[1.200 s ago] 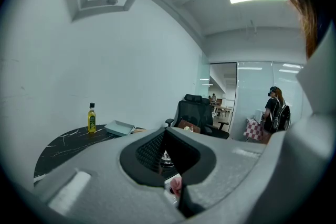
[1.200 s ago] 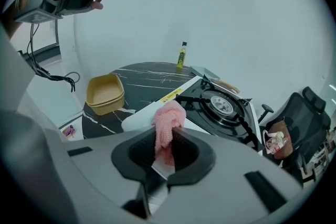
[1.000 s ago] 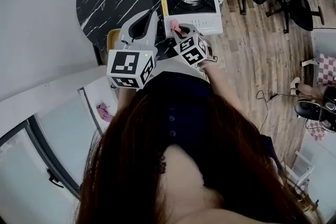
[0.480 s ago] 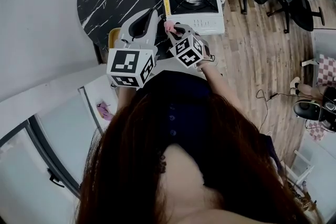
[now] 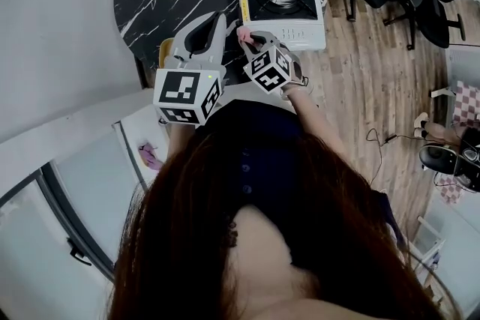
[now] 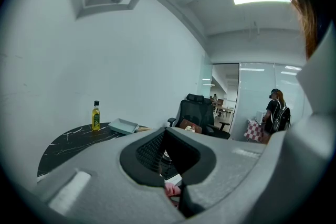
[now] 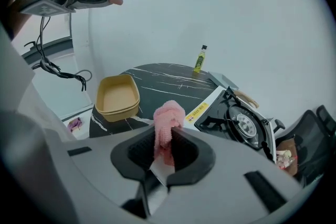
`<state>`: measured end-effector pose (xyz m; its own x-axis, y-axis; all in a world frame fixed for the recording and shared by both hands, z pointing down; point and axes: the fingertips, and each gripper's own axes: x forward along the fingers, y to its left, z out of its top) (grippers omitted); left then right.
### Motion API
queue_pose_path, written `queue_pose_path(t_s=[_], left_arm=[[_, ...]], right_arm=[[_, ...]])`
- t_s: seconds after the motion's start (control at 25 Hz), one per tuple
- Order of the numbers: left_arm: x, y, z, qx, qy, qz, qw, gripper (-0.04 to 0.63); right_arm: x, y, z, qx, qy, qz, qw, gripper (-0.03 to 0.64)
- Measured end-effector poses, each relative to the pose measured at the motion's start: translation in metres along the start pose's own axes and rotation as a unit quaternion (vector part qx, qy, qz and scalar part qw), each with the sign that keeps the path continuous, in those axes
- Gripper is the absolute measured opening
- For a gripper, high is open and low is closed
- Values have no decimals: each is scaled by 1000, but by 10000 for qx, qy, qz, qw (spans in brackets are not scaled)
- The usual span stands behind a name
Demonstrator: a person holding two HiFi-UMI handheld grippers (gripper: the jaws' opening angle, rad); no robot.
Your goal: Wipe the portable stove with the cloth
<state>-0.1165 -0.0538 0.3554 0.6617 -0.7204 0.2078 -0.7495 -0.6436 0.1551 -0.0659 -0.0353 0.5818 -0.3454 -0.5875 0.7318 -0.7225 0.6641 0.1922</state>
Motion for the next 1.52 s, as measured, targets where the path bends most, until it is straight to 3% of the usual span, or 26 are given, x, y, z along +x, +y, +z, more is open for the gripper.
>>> queue_pose_path(t_s=[0.56,1.04,1.52], left_arm=[[-1,22,7,78,22,49,10000,9],[1,36,7,66,65,92,9999,9],[8,43,8,21,89,41,9999,9]], right_arm=[[14,-17,8,47,416,-123,9990,58],[27,-32,15,-528,838,-442,9941,57],[34,-42,21,-663,1153,-541,9896,55]])
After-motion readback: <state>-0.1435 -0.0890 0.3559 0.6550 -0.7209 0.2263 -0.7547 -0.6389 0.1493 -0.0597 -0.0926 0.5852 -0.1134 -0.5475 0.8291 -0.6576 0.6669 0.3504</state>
